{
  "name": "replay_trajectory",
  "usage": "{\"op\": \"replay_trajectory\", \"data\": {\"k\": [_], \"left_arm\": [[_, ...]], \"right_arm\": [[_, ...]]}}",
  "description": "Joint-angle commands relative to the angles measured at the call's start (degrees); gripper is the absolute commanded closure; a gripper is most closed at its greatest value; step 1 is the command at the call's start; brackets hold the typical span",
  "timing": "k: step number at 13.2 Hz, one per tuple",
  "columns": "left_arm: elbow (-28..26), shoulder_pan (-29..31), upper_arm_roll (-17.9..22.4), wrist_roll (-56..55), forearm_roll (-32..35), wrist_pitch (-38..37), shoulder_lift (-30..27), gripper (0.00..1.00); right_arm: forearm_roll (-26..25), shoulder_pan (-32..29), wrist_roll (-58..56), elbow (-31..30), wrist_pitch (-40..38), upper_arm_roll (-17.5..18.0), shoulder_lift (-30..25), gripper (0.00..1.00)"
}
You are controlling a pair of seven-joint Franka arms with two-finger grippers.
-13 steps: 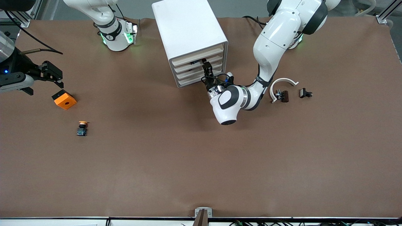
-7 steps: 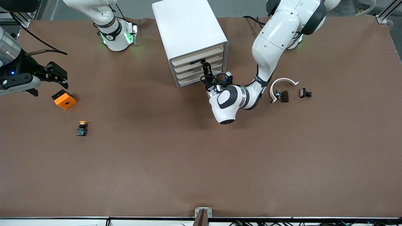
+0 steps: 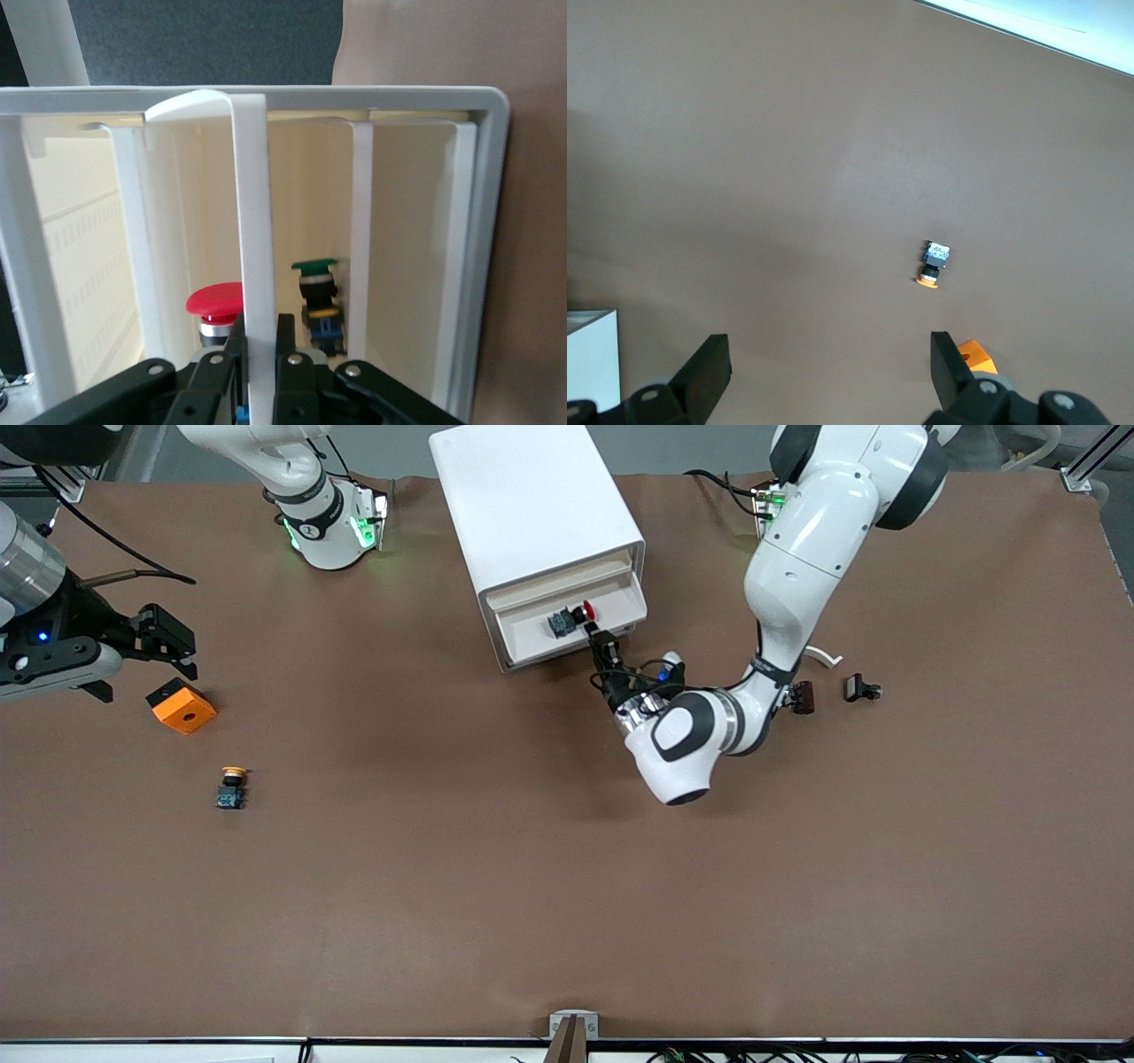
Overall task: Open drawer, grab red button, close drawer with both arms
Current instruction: 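Pull the drawer open with the left gripper while the right gripper approaches, then grasp the red button with the right gripper while the left gripper lets go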
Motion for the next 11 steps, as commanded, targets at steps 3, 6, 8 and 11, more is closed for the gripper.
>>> {"op": "replay_trajectory", "data": {"k": [3,6,8,11], "left_arm": [[2.5,0.8,3.1,0.2,-1.0,0.0,0.3,1.0],[3.6,2.3,4.1,0.9,-0.9,0.7,0.2,1.0],[4.3,2.9,4.9,1.3,-0.8,0.7,0.2,1.0],[4.3,3.5,5.7,1.7,-0.5,0.7,-0.1,1.0]], "right_arm": [[0.5,2.7,1.9,1.5,-0.6,-0.6,1.6,0.0],[0.3,7.5,15.4,1.5,-0.9,-0.6,2.0,0.0],[0.4,10.8,24.3,1.5,-1.2,-0.6,2.1,0.0],[0.4,15.2,33.9,1.5,-1.1,-0.5,2.9,0.0]]}}
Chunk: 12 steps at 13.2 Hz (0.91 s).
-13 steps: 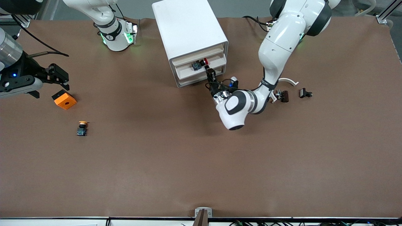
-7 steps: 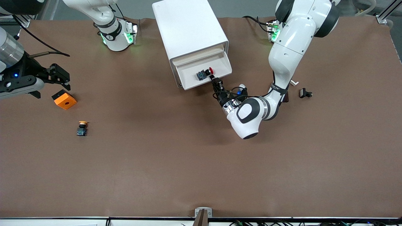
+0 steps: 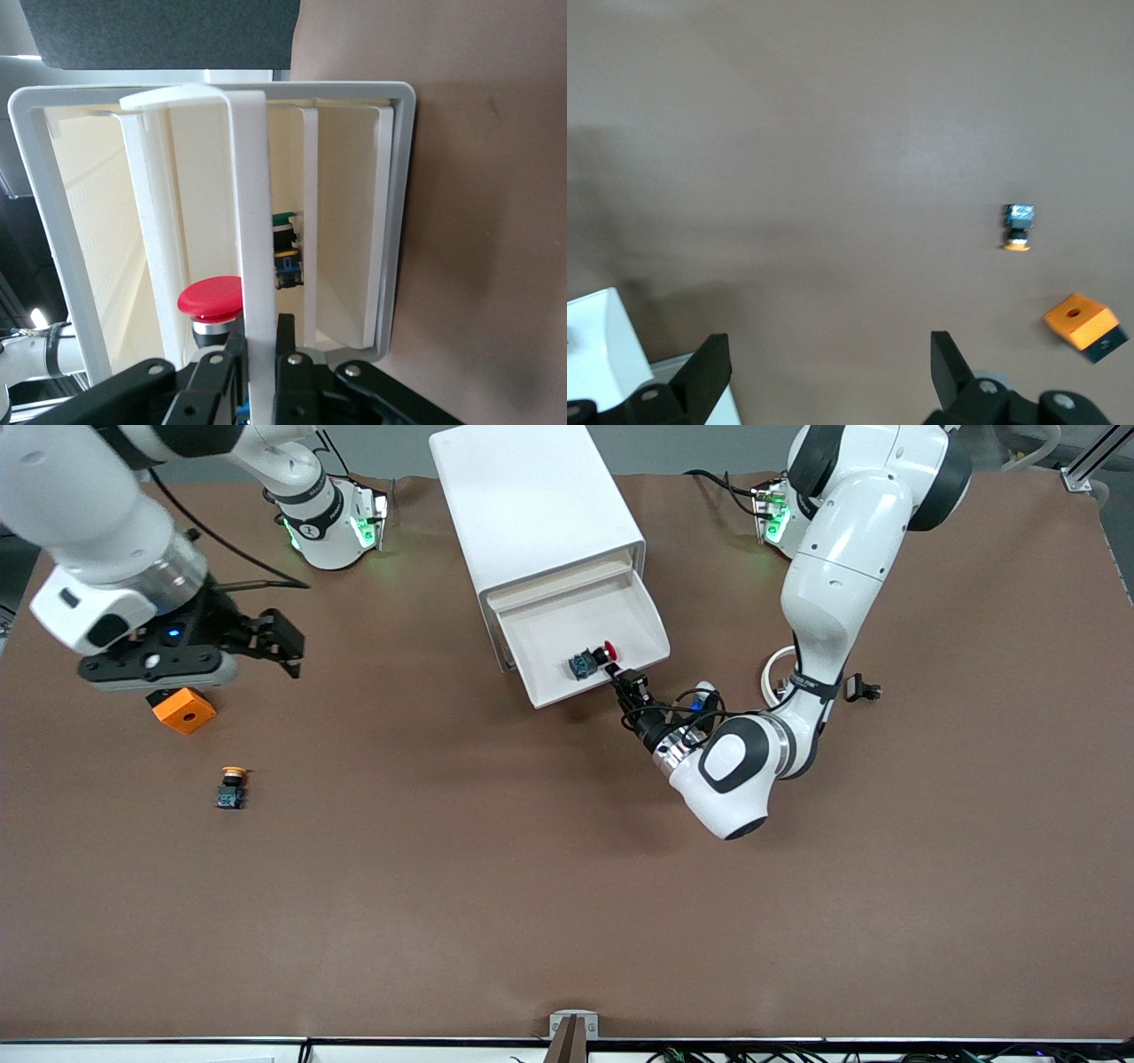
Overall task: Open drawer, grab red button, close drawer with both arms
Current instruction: 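Grasp the red button with the right gripper while the left gripper lets go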
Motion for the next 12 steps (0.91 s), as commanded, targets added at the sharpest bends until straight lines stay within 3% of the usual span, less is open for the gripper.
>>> {"op": "replay_trajectory", "data": {"k": [1,3,4,5,6,12], "left_arm": [[0.4,0.7,1.6,1.6,-0.3,-0.2,-0.2,1.0],[1.0,0.7,1.9,2.0,-0.4,-0.2,0.1,1.0],[1.0,0.7,1.9,2.3,-0.5,0.1,0.1,0.83],[1.0,0.8,1.9,2.5,-0.4,0.3,0.0,0.24],[1.0,1.0,2.0,2.7,-0.4,0.3,-0.1,0.0],[7.3,5.0,3.7,5.9,0.2,0.2,-0.7,0.0]], "right_arm": [[0.3,4.0,10.0,1.5,-0.9,-0.7,1.8,0.0],[0.2,8.4,21.2,1.5,-0.4,-0.6,3.1,0.0],[0.0,10.5,26.4,1.5,-0.4,-0.7,4.0,0.0],[-0.1,12.4,30.9,2.1,-0.3,-0.6,5.3,0.0],[0.0,14.0,35.7,3.6,-0.3,-0.7,6.9,0.0],[1.8,20.5,55.3,8.6,3.3,-0.6,15.9,0.0]]}}
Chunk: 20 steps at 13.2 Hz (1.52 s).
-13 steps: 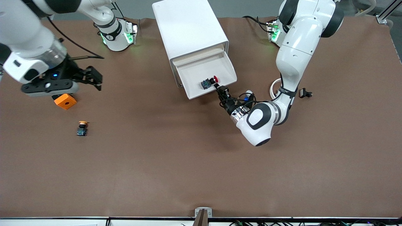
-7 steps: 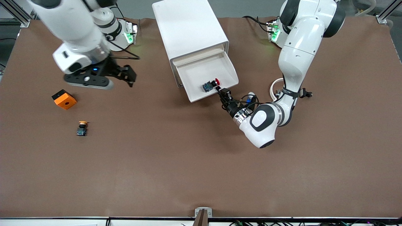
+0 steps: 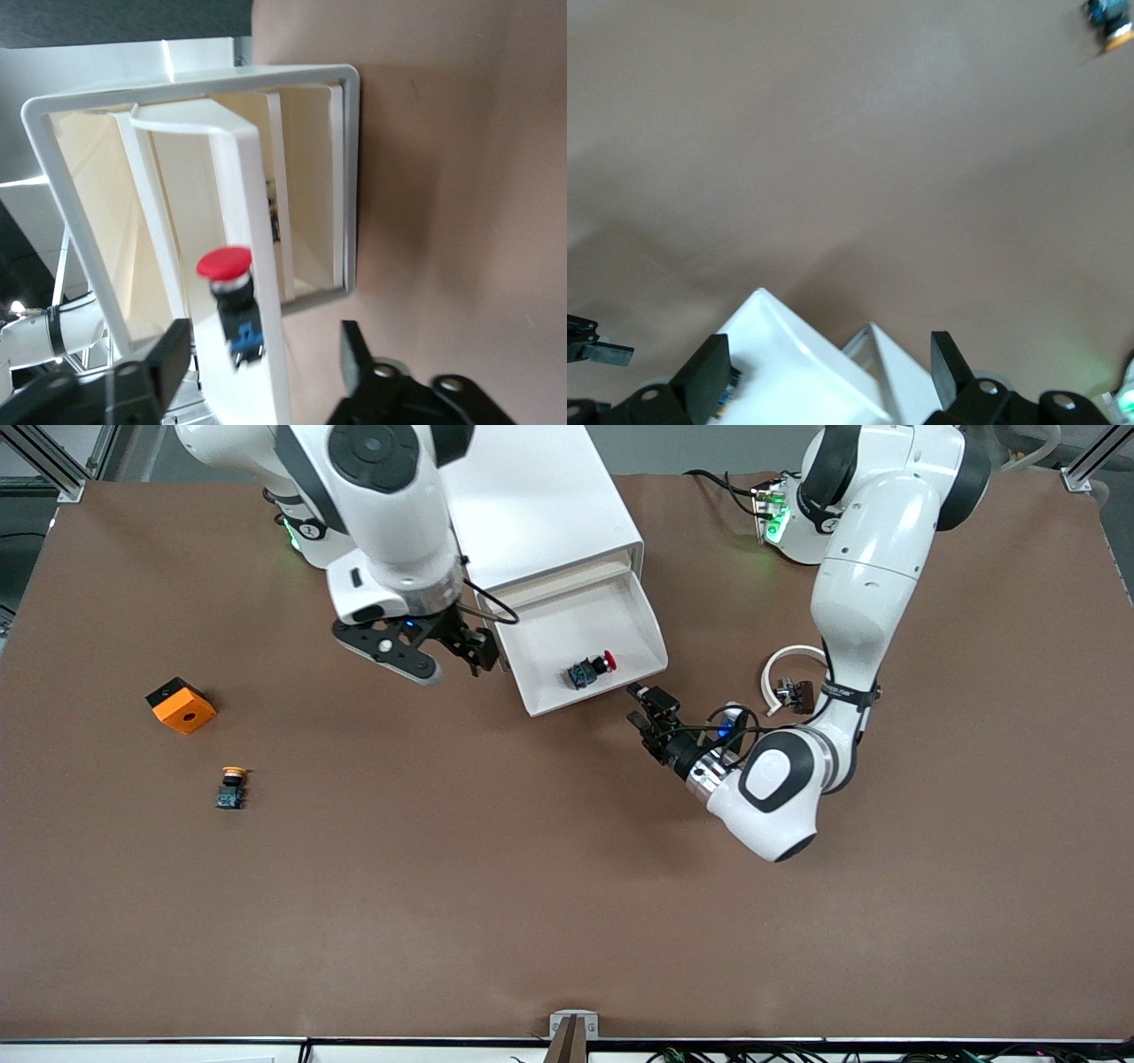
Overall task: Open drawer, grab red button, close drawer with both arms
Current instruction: 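Grasp the red button with the right gripper while the left gripper lets go, then lift the button out with the right gripper while the left gripper withdraws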
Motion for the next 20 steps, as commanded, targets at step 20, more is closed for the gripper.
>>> {"op": "replay_trajectory", "data": {"k": [20], "left_arm": [[2.7,0.9,19.3,64.9,15.3,6.2,-11.3,0.0]], "right_arm": [[9.9,10.1,31.3,3.1,14.6,-0.6,18.0,0.0]]}}
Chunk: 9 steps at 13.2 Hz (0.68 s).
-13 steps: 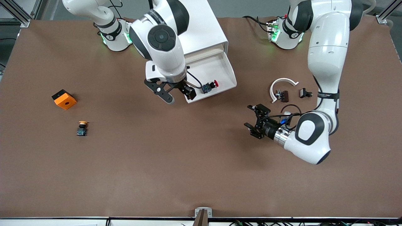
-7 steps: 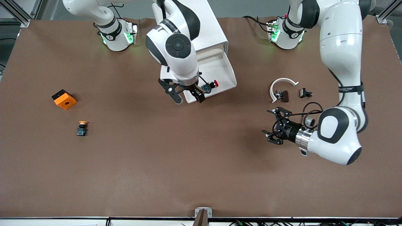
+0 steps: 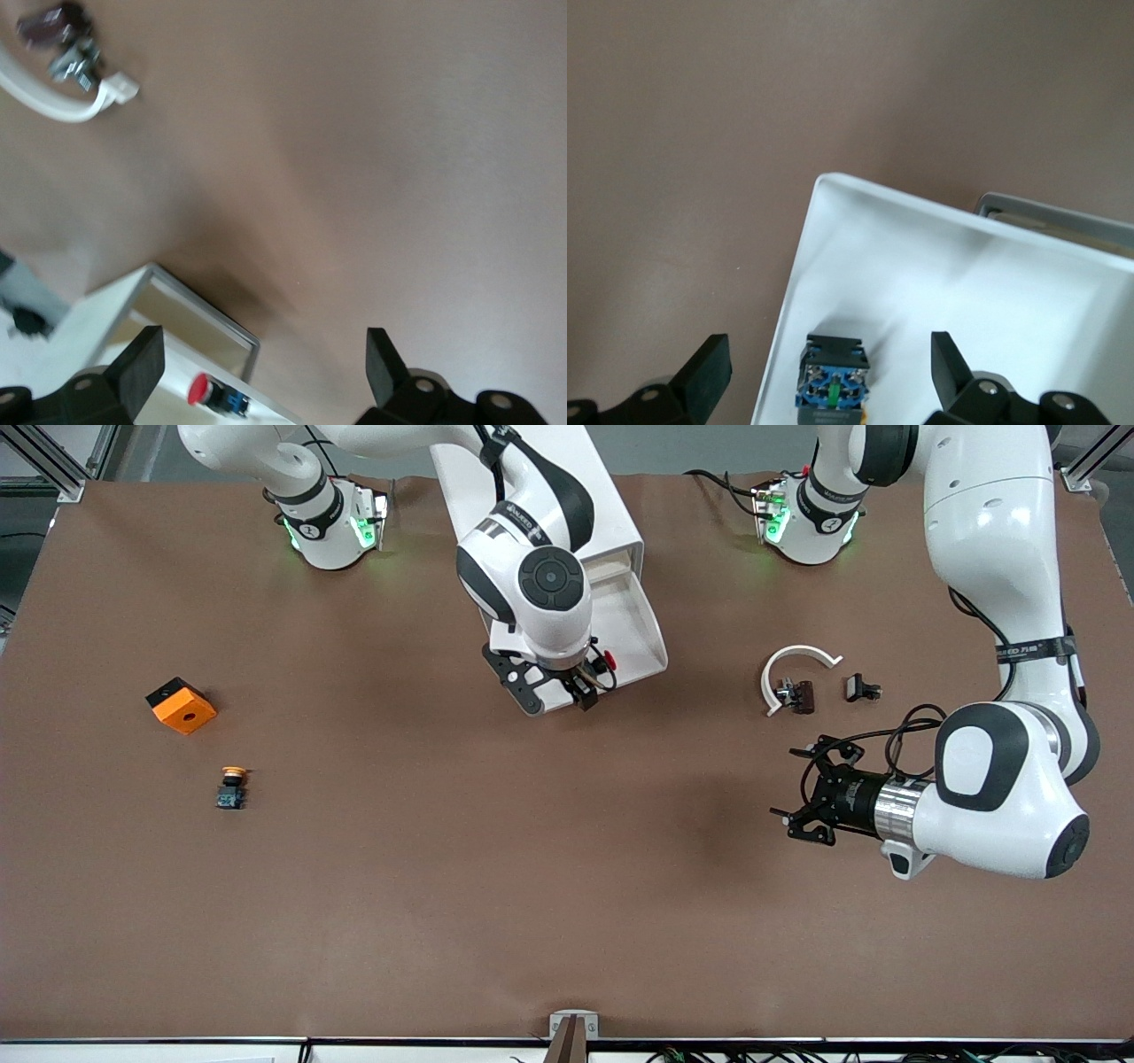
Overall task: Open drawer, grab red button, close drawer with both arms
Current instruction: 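Lift the button out with the right gripper while the left gripper withdraws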
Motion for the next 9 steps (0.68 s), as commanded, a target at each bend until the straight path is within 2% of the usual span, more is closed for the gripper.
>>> {"op": "replay_trajectory", "data": {"k": [1,7,8,9], "left_arm": [[-1.3,-0.7,0.7,6.9,1.5,0.9,-1.5,0.0],[-1.3,-1.6,0.6,7.4,3.3,3.7,-1.5,0.0],[-1.3,-1.8,0.6,8.7,3.9,4.2,-1.5,0.0],[-1.3,-2.8,0.5,10.8,5.0,4.7,-1.5,0.0]], "right_arm": [[1.2,1.5,0.9,1.3,1.5,-0.6,1.1,0.0],[1.2,2.1,0.9,1.1,2.2,-0.6,2.1,0.0],[1.1,2.2,0.9,1.1,2.2,-0.6,2.2,0.04],[1.1,2.2,0.9,1.1,2.2,-0.6,2.4,0.15]]}}
